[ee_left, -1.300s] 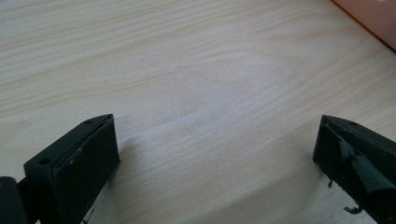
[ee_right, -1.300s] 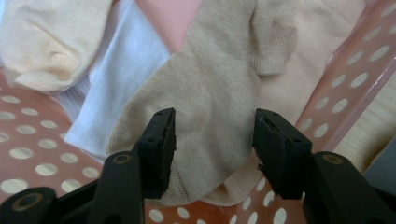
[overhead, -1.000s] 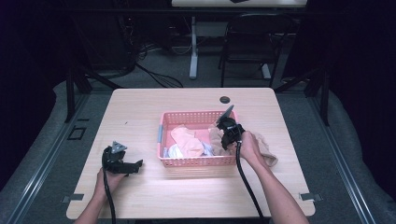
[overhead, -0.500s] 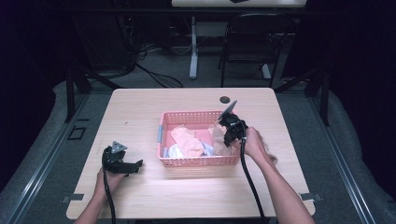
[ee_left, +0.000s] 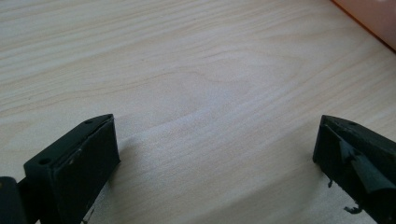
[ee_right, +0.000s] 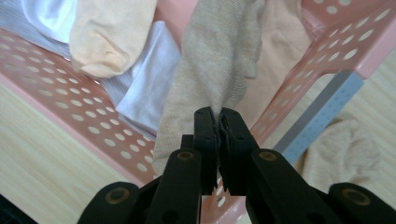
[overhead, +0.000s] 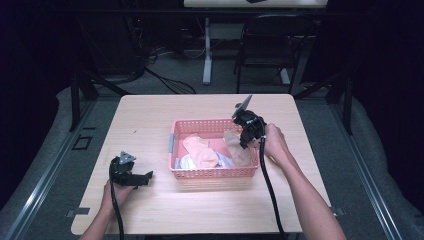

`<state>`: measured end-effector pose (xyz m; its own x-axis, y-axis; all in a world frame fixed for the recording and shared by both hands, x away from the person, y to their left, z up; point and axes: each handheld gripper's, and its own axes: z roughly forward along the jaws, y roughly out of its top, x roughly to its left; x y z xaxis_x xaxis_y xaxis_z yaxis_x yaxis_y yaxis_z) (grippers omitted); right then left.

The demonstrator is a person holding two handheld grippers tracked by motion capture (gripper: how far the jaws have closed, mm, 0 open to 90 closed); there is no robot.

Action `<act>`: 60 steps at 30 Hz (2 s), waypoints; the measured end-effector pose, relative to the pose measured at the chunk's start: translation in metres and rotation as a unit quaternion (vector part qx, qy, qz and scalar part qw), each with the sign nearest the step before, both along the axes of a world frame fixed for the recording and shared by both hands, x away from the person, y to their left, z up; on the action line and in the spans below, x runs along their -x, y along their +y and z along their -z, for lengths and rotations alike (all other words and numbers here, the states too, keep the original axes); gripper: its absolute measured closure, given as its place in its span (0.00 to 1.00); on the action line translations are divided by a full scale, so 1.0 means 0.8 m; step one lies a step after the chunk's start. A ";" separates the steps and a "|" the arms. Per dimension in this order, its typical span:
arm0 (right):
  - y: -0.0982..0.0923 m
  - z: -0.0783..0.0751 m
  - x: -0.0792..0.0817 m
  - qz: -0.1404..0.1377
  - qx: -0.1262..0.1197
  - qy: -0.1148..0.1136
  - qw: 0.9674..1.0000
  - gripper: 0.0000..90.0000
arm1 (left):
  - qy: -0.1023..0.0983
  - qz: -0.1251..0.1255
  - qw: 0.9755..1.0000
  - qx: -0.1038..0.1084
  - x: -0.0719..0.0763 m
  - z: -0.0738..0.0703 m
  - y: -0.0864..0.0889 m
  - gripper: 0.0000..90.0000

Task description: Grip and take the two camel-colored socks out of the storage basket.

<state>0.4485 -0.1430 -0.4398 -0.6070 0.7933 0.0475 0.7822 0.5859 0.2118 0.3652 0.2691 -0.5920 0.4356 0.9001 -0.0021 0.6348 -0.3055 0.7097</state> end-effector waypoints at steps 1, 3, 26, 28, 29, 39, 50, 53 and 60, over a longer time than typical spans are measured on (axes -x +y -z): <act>0.000 -0.006 -0.001 -0.004 0.004 0.002 1.000 0.96 | 0.000 0.000 1.000 0.000 0.000 0.000 0.000 0.00; 0.001 -0.016 0.000 -0.006 -0.001 -0.002 1.000 0.96 | 0.000 0.000 1.000 0.000 0.000 0.000 0.000 0.00; 0.000 -0.099 0.002 -0.025 0.014 -0.025 0.999 0.96 | 0.000 0.000 1.000 0.000 0.000 0.000 0.000 0.00; -0.007 -0.100 0.003 -0.021 0.018 -0.023 0.999 0.95 | 0.000 0.000 1.000 0.000 0.000 0.000 0.000 0.00; -0.011 -0.100 0.003 -0.017 0.015 -0.025 0.999 0.95 | 0.000 0.000 1.000 0.000 0.000 0.000 0.000 0.00; -0.060 -0.111 0.012 0.018 0.020 -0.032 0.999 0.95 | -0.001 0.000 1.000 0.000 0.000 0.000 0.000 0.00; -0.121 -0.104 0.024 0.061 0.021 -0.031 0.997 0.95 | -0.001 0.000 1.000 0.000 0.000 0.000 0.000 0.00; -0.135 -0.095 0.027 0.070 0.022 -0.027 0.997 0.95 | -0.001 0.000 1.000 0.000 0.000 0.000 0.000 0.00; -0.168 -0.044 0.032 0.103 0.015 -0.007 0.994 0.95 | 0.000 0.000 1.000 -0.001 0.000 0.000 0.000 0.00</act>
